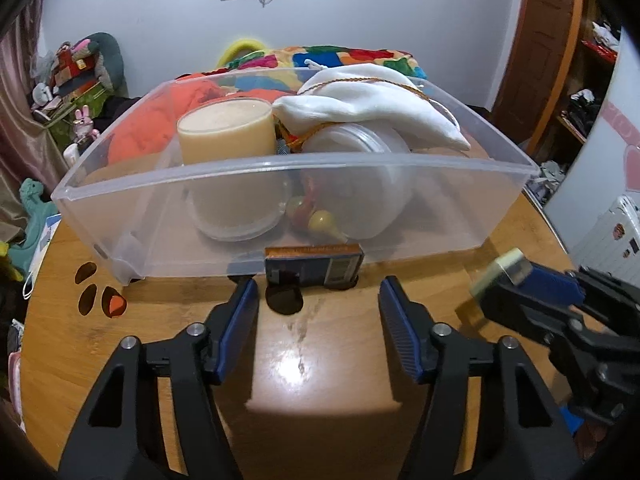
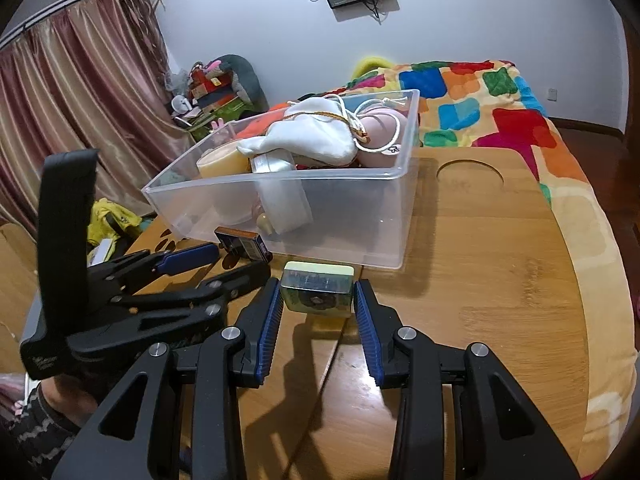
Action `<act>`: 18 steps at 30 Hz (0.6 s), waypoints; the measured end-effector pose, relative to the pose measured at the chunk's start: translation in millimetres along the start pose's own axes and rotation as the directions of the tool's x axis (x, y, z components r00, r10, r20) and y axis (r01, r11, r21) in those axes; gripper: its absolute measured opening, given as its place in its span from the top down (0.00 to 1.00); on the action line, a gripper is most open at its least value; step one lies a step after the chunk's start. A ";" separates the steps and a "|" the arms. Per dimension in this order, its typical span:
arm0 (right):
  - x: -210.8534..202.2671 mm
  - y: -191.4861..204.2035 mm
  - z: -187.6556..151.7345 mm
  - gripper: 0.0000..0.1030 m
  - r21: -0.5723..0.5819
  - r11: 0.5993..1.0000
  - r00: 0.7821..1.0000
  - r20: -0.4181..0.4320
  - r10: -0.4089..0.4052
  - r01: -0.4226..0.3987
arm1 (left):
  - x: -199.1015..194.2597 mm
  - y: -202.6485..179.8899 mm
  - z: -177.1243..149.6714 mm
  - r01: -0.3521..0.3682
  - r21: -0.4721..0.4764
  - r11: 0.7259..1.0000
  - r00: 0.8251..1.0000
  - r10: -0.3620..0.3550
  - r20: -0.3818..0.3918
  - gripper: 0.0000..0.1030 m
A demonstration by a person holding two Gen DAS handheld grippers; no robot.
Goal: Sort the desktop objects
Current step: 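Grasp the orange blade pack with the left gripper while the right holds its pack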
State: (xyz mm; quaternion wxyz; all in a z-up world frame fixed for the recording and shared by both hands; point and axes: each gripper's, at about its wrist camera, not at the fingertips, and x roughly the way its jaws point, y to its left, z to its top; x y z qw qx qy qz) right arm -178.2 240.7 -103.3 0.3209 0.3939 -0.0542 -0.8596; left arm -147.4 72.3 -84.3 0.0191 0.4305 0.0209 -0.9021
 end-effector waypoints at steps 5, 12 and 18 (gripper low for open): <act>-3.6 -5.8 -3.7 0.68 0.002 1.000 1.000 0.000 0.021 -0.021 | 2.6 -1.1 4.5 -0.012 -0.043 0.999 1.000 0.011 -0.008 0.44; -2.7 -7.6 -6.4 0.68 -0.004 0.999 0.999 -0.011 0.045 -0.045 | 4.6 -6.1 5.5 -0.041 -0.044 0.998 0.999 0.040 -0.004 0.44; -0.6 -3.9 -8.0 0.68 -0.019 0.999 0.999 -0.025 0.047 -0.047 | 3.5 -6.9 3.5 -0.053 -0.051 0.997 0.999 0.054 0.009 0.50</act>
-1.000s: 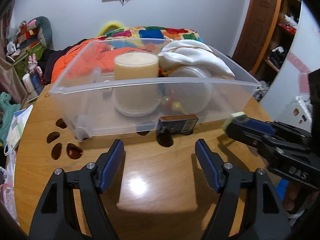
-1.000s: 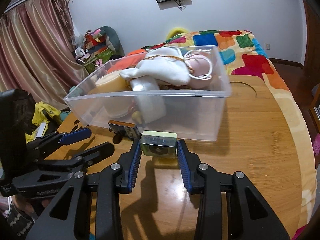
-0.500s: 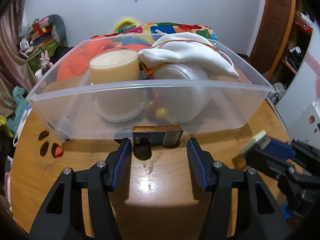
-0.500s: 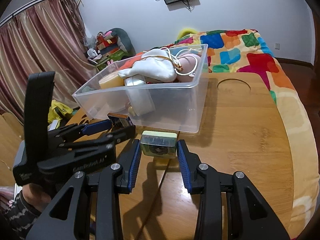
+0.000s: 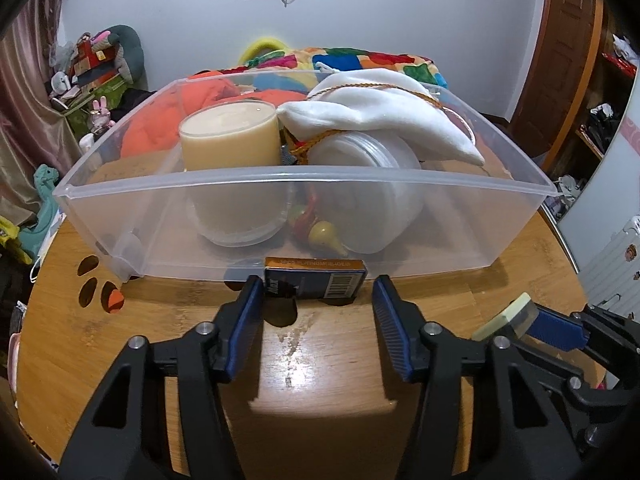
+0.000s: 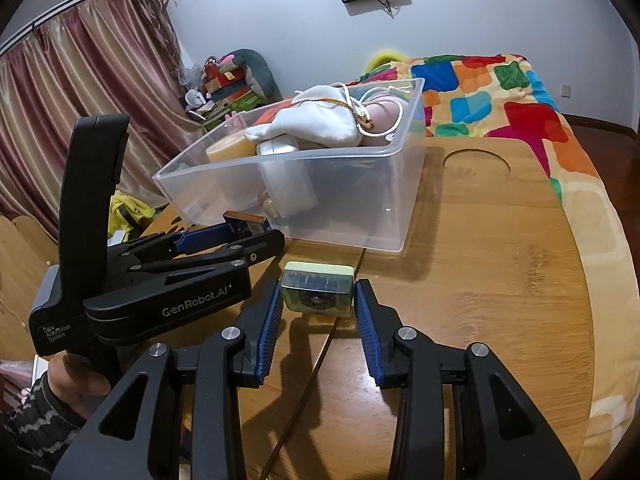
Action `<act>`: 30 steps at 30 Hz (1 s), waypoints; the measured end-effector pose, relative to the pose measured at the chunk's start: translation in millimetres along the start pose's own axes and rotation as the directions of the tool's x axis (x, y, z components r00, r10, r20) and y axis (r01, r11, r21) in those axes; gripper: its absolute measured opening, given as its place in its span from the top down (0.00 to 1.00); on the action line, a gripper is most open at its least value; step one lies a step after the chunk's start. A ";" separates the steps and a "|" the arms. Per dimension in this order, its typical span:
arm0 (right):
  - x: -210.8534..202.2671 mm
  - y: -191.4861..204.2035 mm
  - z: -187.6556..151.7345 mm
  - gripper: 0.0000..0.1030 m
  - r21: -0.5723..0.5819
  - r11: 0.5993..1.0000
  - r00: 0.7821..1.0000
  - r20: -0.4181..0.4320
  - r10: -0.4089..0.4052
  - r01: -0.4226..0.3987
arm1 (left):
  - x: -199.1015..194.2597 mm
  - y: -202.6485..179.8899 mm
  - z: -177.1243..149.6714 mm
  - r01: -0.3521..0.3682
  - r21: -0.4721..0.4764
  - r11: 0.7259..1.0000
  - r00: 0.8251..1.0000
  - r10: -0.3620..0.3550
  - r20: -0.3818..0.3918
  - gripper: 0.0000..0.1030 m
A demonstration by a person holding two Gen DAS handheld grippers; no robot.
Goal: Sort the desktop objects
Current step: 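Grasp the orange blade pack with the left gripper while the right holds its pack, then carry both packs up over the clear box with both grippers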
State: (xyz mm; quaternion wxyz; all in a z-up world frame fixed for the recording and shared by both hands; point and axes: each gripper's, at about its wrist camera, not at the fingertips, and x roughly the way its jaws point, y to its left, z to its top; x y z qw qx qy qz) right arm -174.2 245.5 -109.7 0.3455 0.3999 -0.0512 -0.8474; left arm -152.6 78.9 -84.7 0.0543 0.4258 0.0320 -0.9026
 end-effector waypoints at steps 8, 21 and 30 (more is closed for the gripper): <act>0.3 2.9 0.7 0.68 -0.007 1.000 1.000 -0.002 -0.013 0.013 | -2.5 6.4 -2.6 0.031 -0.030 0.999 0.999 -0.030 0.019 0.54; -1.3 8.2 1.6 0.69 -0.009 0.999 0.999 -0.001 -0.043 0.043 | -20.9 9.8 -8.4 0.078 -0.003 0.997 0.995 -0.077 0.055 0.54; -4.7 21.5 3.6 0.69 -0.040 0.994 0.995 0.007 -0.097 0.098 | -37.8 13.3 -8.4 0.101 0.039 0.994 0.991 -0.104 0.087 0.54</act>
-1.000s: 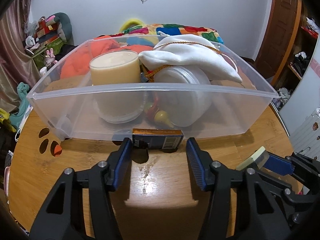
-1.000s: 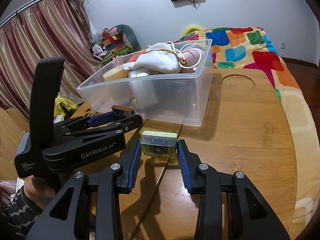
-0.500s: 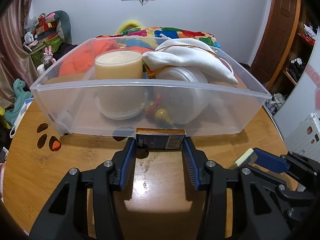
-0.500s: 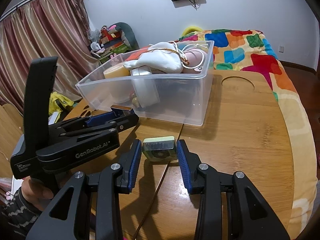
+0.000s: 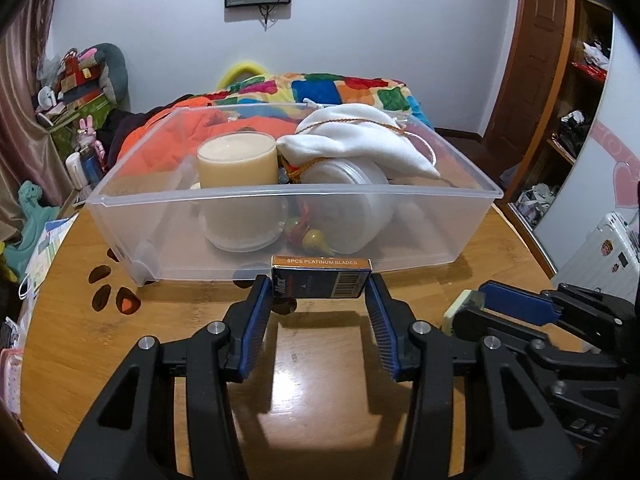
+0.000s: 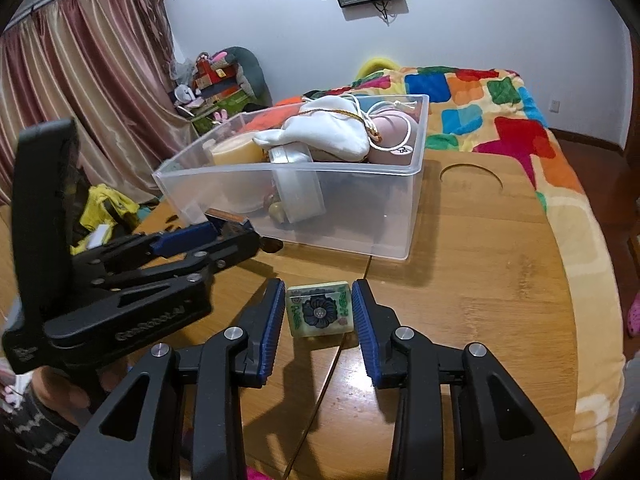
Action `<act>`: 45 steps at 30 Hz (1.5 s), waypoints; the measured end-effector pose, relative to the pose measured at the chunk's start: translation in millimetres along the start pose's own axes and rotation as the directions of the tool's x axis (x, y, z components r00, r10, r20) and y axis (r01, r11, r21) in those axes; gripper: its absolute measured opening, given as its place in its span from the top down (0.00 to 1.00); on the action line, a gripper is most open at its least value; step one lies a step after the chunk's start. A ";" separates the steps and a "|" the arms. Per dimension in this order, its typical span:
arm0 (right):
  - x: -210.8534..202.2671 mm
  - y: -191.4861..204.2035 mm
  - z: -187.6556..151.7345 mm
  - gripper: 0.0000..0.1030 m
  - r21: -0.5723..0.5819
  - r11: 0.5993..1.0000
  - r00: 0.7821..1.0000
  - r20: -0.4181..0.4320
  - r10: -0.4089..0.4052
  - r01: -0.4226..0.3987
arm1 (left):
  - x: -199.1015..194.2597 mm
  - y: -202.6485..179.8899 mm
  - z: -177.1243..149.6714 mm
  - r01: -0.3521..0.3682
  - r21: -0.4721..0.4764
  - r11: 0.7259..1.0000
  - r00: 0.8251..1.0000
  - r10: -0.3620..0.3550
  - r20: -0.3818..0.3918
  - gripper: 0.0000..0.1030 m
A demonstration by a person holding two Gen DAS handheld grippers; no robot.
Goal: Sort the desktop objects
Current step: 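Carry both packs up over the clear box with both grippers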
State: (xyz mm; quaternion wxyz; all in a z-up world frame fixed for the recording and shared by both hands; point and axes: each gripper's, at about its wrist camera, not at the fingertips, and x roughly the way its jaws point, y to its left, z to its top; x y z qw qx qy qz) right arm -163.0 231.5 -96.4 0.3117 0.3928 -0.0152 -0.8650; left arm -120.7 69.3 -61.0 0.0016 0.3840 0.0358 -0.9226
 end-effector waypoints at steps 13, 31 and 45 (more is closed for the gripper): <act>12.6 15.2 -9.2 0.68 -0.045 0.995 0.995 -0.044 -0.086 0.084 | -17.6 23.2 -12.6 0.036 -0.015 0.999 0.999 -0.036 0.012 0.54; -11.4 45.3 5.4 0.70 -0.060 0.995 0.997 0.036 -0.074 0.076 | -44.9 46.4 -10.0 0.031 -0.017 0.999 0.997 -0.030 0.073 0.54; -24.6 53.2 32.8 0.70 -0.100 0.991 0.992 0.092 -0.082 0.091 | -51.7 48.9 9.5 0.029 0.008 1.000 0.995 -0.029 0.095 0.54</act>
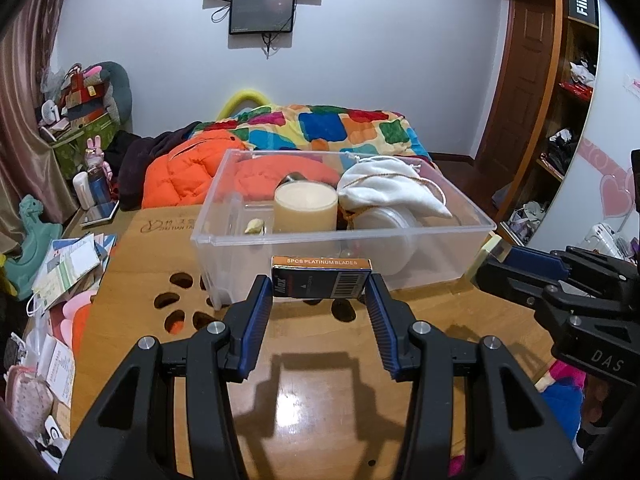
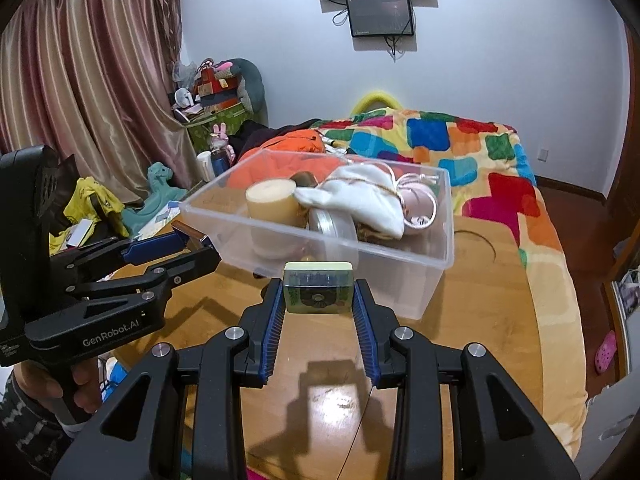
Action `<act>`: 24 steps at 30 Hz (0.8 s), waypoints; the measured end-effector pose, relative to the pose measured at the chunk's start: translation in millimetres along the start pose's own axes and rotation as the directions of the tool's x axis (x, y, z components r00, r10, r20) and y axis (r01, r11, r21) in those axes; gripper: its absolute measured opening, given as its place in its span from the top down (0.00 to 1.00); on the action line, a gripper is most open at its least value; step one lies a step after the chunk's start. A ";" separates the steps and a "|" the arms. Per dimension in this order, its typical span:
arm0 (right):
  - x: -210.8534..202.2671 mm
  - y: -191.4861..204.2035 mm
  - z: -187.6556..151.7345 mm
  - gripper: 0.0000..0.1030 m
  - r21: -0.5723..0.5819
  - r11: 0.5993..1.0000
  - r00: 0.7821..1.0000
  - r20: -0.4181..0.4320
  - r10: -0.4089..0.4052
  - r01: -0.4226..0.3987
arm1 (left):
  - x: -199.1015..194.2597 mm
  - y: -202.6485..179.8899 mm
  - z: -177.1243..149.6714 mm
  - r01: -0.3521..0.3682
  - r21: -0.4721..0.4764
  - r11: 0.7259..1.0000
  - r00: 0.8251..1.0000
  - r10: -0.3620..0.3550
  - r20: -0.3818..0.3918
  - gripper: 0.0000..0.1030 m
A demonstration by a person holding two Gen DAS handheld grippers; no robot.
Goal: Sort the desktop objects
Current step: 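Carry both packs up over the clear box with both grippers, then open both grippers to drop the packs into the box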
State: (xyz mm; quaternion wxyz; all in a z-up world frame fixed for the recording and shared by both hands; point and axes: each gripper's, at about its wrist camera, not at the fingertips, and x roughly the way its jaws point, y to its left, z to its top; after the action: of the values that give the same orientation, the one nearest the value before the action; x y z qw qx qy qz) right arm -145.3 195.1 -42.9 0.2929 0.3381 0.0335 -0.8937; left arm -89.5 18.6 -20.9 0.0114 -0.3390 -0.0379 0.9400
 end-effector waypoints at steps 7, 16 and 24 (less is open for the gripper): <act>3.8 -8.1 14.0 0.70 0.002 1.000 1.000 0.012 -0.024 0.024 | 9.3 2.2 16.3 0.045 0.001 0.999 0.999 -0.045 -0.012 0.54; 13.4 -25.4 27.5 0.70 0.027 0.998 0.999 0.013 -0.049 0.049 | 23.6 8.8 35.7 0.059 0.008 0.998 0.998 -0.059 -0.016 0.54; 26.1 -34.0 38.4 0.70 0.004 0.998 0.998 0.001 -0.065 0.065 | 35.5 16.6 47.9 0.059 0.009 0.998 0.998 -0.059 -0.021 0.54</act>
State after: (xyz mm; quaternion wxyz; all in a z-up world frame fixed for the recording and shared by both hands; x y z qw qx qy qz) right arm -201.9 200.2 -34.3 0.2633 0.3368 0.0427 -0.9030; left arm -147.3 0.7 -8.0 0.0412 -0.3475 -0.0433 0.9358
